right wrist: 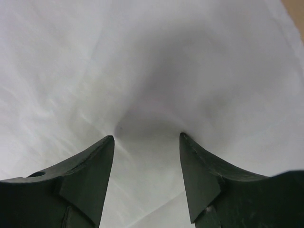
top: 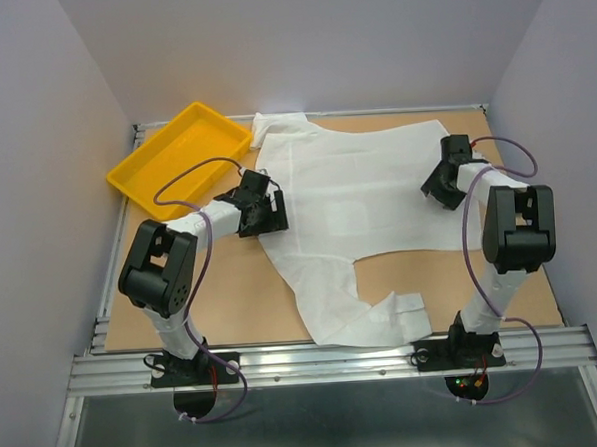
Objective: Fold and stack the long sleeve shirts
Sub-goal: Flatten the shirt out, then fold the shirt
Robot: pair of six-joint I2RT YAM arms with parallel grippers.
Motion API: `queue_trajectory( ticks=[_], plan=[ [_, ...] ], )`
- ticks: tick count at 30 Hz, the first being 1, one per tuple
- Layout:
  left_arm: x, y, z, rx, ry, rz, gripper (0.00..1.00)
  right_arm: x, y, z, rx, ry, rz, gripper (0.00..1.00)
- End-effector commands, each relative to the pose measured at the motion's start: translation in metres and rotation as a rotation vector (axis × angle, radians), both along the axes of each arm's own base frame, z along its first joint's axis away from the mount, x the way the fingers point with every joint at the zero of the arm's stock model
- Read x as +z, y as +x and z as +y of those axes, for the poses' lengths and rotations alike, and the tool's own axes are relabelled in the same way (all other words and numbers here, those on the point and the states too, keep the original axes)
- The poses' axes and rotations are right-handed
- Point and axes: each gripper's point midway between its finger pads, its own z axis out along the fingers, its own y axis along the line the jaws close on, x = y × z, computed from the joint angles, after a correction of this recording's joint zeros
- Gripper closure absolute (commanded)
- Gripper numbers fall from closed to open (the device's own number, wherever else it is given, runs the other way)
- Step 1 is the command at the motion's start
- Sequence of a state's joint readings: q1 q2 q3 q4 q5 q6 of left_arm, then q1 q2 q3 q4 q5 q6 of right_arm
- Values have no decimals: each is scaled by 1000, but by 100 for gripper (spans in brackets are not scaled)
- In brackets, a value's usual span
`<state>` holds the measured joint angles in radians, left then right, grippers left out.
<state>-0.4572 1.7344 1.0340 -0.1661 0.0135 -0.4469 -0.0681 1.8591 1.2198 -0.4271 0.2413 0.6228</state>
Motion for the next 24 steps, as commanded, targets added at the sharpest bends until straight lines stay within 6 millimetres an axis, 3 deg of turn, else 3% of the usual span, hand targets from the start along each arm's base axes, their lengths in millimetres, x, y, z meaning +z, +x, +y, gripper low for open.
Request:
queue_trajectory(
  ticks=[1, 3, 6, 13, 17, 24],
  plan=[
    [33, -13, 15, 23, 25, -10, 5, 40, -6, -17, -23, -52, -99, 36],
    [42, -17, 21, 53, 20, -28, 4, 59, -17, -21, -44, -28, -139, 34],
    [50, -33, 28, 89, -2, -30, 3, 57, -50, -39, -121, 35, -138, 25],
    [23, -71, 29, 96, -58, 70, 16, 61, -96, -67, -280, 33, -142, 24],
    [11, -84, 23, 77, -86, 110, 20, 40, -126, -81, -387, 41, -92, 27],
    [-8, -101, 4, 26, -79, 141, 20, 25, -137, -81, -397, 48, -45, 27]
  ],
)
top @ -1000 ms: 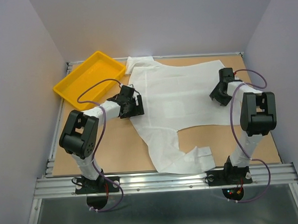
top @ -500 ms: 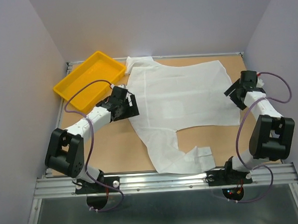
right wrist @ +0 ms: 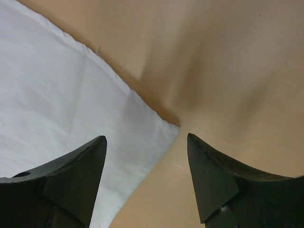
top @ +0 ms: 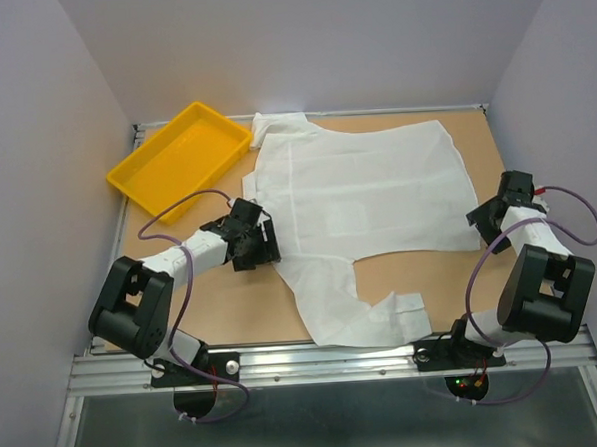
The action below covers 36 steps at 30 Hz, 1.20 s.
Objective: Fold and stack the long sleeve shirts
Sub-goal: Fold the shirt
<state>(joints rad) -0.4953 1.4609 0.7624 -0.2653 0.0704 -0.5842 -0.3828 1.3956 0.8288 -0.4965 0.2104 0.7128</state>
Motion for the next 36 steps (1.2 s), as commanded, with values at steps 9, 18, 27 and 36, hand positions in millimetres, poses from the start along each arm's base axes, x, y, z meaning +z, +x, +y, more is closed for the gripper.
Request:
queue_trajectory(
  ticks=[9, 18, 27, 36],
  plan=[
    [-22, -22, -26, -103, 56, 37, 24, -9, -5, 1, 15, -7, 15, 27],
    [-36, -29, -20, -123, 117, 74, 49, -12, -18, -6, 1, -59, 51, 27],
    [-35, -25, -23, -145, 121, 64, 91, -26, -22, 2, 50, -21, 91, 27],
    [-38, -30, -21, -157, 119, 74, 100, -48, -15, 6, 73, 18, 103, 28]
  ],
)
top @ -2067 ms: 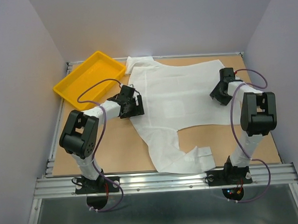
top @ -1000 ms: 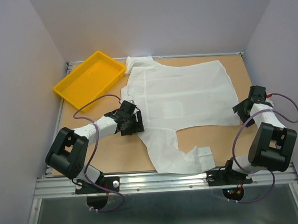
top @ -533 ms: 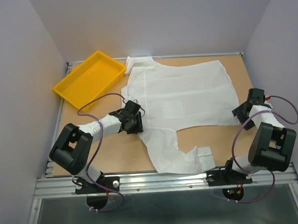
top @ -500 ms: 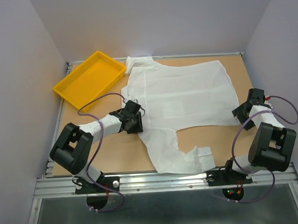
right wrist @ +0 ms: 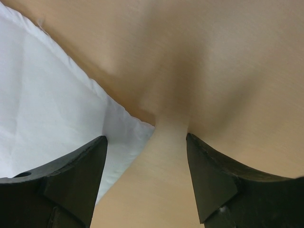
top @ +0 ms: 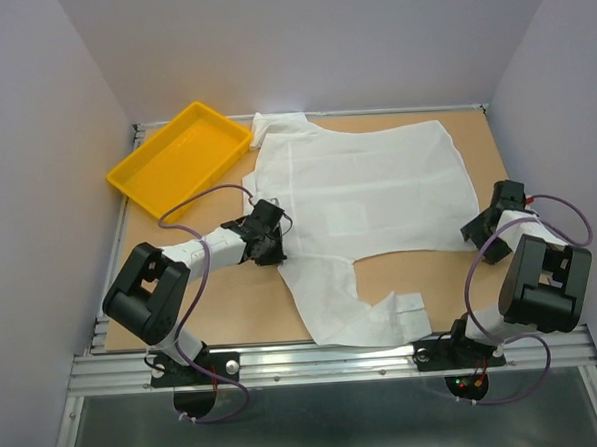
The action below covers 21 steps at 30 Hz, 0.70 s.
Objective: Fold and stack the long sleeve shirts
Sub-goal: Fold the shirt
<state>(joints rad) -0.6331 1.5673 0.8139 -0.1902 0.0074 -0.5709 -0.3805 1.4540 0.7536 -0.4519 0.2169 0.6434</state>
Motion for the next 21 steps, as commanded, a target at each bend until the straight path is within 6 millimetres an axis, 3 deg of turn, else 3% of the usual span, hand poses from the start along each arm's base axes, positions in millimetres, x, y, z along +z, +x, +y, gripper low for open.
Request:
queue_trajectory(
  ticks=[1, 5, 8, 9, 12, 13, 16, 21],
  plan=[
    [-27, -33, 18, -33, 84, 118, 100, -15, 6, 2, 17, 25, 1, 29],
    [-26, -34, 19, -36, 85, 117, 100, -20, 9, 5, 29, 43, -2, 37],
    [-25, -34, 20, -40, 91, 115, 100, -21, 10, 9, 39, 64, -12, 49],
    [-24, -34, 20, -43, 91, 115, 100, -20, 11, 10, 45, 66, -17, 58],
    [-21, -33, 19, -49, 90, 110, 100, -14, 15, 14, 69, 78, -42, 75],
    [-20, -33, 20, -57, 96, 112, 100, -8, 17, 13, 73, 73, -62, 86],
    [-13, -34, 19, -72, 93, 114, 100, 3, 18, 11, 72, 54, -77, 99],
    [5, -36, 26, -94, 116, 95, 100, 34, 18, 3, 54, 7, -94, 99]
  ],
)
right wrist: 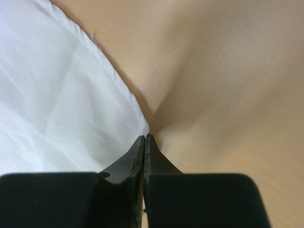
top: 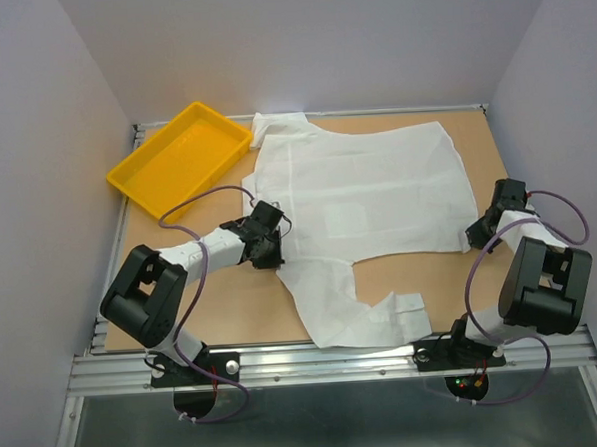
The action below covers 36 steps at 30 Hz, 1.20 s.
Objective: Fold and stack the long sleeve shirts
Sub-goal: Fold the shirt
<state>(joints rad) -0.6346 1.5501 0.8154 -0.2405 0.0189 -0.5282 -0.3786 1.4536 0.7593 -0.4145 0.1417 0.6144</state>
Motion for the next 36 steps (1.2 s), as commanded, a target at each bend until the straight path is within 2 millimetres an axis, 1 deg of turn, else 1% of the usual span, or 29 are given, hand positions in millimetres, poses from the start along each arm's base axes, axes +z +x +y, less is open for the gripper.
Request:
queue_trajectory(
  ticks=[1, 3, 4, 5, 7, 8, 9, 11, 12, 14, 15, 16, 17, 19, 20, 21, 22, 23, 24, 25, 26, 27, 28, 29, 32, 33, 34, 36],
  plan=[
    [6, -28, 22, -53, 92, 71, 100, 36, 4, -7, -10, -39, -50, 99],
    [11, -27, 23, -59, 91, 63, 100, 47, 5, -8, -14, -52, -66, 99],
    [13, -23, 29, -43, 117, 49, 100, 51, 7, -9, -13, -57, -75, 99],
    [17, -21, 30, -42, 116, 39, 100, 59, 11, -11, -14, -65, -92, 99],
    [24, -15, 33, -34, 120, 25, 100, 64, 14, -12, -8, -64, -92, 99],
    [27, -12, 34, -30, 121, 19, 100, 71, 19, -13, -5, -67, -106, 99],
    [34, -6, 31, -28, 113, 3, 100, 73, 21, -13, -2, -64, -111, 99],
    [40, 0, 35, -20, 118, -12, 100, 78, 27, -12, 11, -59, -126, 99],
    [46, 6, 35, -13, 111, -27, 100, 84, 32, -13, 17, -60, -143, 99],
    [50, 17, 42, 14, 113, -43, 100, 83, 37, -13, 37, -53, -134, 99],
    [56, 25, 42, 27, 103, -57, 100, 86, 43, -13, 49, -49, -145, 99],
    [56, 29, 43, 34, 101, -57, 100, 80, 46, -14, 60, -42, -125, 99],
    [60, 38, 47, 58, 92, -69, 100, 79, 49, -13, 70, -29, -123, 99],
    [63, 47, 47, 66, 72, -75, 100, 81, 59, -13, 91, -20, -129, 99],
    [62, 50, 47, 71, 72, -73, 100, 79, 62, -13, 97, -11, -127, 99],
    [67, 57, 47, 75, 64, -89, 100, 73, 66, -11, 107, 10, -116, 99],
    [66, 62, 45, 74, 64, -89, 100, 77, 74, -11, 118, 18, -131, 99],
    [66, 65, 45, 72, 66, -90, 100, 76, 76, -12, 119, 19, -128, 99],
    [71, 72, 42, 72, 62, -108, 100, 71, 80, -12, 128, 33, -119, 99],
    [72, 77, 42, 72, 63, -113, 100, 70, 83, -12, 135, 35, -117, 99],
    [74, 83, 39, 68, 62, -120, 100, 74, 89, -14, 137, 29, -126, 99],
    [74, 86, 39, 70, 65, -123, 100, 74, 94, -10, 156, 55, -136, 99],
    [71, 90, 39, 67, 71, -117, 100, 68, 97, -10, 164, 65, -124, 99],
    [75, 95, 37, 68, 67, -128, 100, 72, 104, -9, 174, 71, -138, 99],
    [74, 104, 37, 72, 76, -131, 100, 69, 114, -8, 192, 79, -136, 99],
    [73, 104, 37, 72, 78, -128, 99, 67, 116, -7, 199, 82, -132, 99],
    [72, 105, 37, 75, 76, -125, 98, 61, 118, -5, 206, 94, -121, 98],
    [64, 105, 38, 80, 82, -109, 97, 57, 120, -2, 219, 107, -114, 95]
  ],
)
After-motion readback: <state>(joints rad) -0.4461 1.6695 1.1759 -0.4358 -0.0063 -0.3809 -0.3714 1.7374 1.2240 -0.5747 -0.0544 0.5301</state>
